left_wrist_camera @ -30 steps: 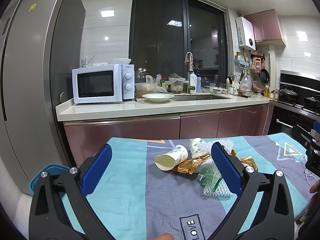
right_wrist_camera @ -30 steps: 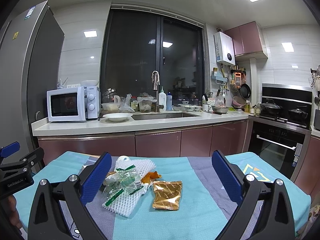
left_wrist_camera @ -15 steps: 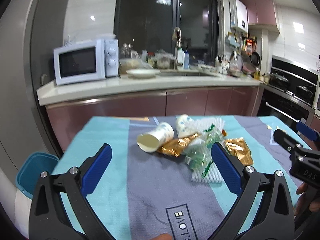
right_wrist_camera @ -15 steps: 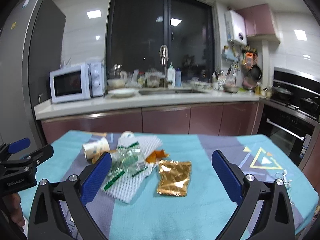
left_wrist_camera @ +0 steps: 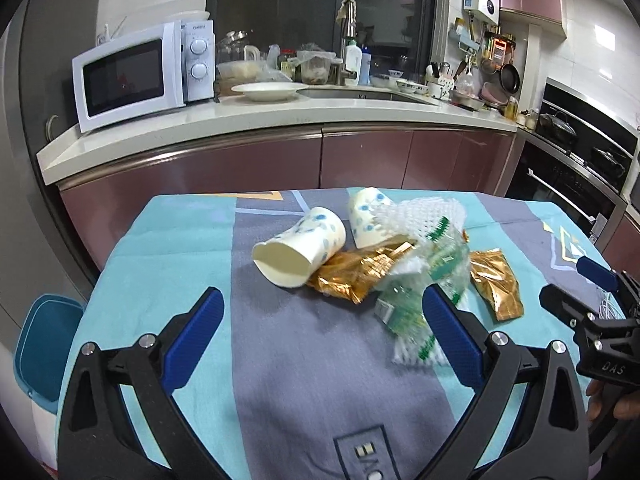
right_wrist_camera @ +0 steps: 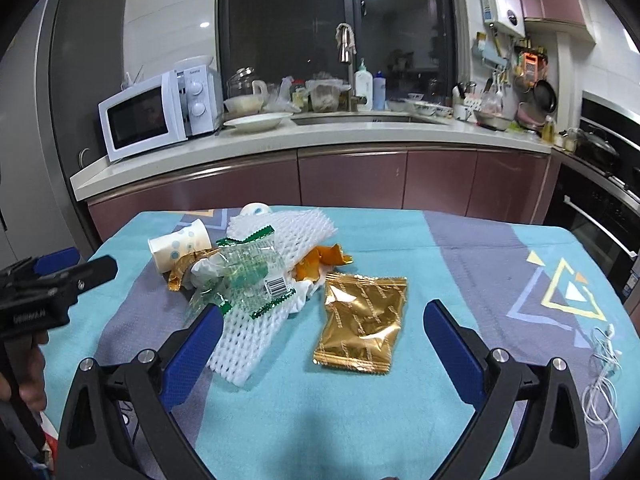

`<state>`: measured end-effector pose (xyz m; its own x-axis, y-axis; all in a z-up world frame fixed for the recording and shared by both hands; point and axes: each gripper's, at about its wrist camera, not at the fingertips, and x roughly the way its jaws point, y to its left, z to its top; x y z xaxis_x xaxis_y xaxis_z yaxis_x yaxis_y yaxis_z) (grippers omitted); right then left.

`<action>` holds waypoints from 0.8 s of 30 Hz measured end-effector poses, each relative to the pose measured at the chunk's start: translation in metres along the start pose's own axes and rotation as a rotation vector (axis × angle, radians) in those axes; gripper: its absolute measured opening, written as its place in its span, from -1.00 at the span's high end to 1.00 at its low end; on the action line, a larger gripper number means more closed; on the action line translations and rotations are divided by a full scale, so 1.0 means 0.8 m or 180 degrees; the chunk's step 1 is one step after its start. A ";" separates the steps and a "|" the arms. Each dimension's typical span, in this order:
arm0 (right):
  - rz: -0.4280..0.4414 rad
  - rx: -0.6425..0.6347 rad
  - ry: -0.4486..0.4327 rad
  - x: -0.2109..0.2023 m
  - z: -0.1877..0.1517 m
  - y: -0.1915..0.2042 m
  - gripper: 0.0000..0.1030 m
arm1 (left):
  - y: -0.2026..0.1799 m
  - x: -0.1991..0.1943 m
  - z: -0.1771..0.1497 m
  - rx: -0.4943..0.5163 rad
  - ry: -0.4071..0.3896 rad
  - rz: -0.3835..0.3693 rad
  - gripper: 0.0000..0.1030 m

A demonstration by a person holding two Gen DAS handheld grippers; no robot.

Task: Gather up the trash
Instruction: 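Grasp the white dotted paper cup with the left tool while the right tool grasps the clear green-striped wrapper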

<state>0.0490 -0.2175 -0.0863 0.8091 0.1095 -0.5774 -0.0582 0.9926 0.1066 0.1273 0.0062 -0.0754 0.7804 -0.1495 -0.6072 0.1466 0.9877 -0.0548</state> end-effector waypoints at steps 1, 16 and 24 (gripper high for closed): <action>0.0008 -0.0007 0.0014 0.002 0.002 0.001 -0.88 | 0.002 0.007 0.003 0.0005 0.0019 0.0016 -0.90; 0.0262 -0.0192 0.0307 0.079 0.039 0.026 -0.88 | 0.020 0.091 0.022 -0.0020 0.0429 -0.0023 -0.90; 0.0375 -0.0184 0.0398 0.099 0.045 0.032 -0.88 | 0.031 0.117 0.024 -0.0100 0.0531 -0.0017 -0.58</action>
<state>0.1326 -0.1853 -0.0997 0.7158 0.2273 -0.6602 -0.1847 0.9735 0.1350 0.2157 0.0161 -0.1187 0.6675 -0.1477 -0.7299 0.1293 0.9882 -0.0816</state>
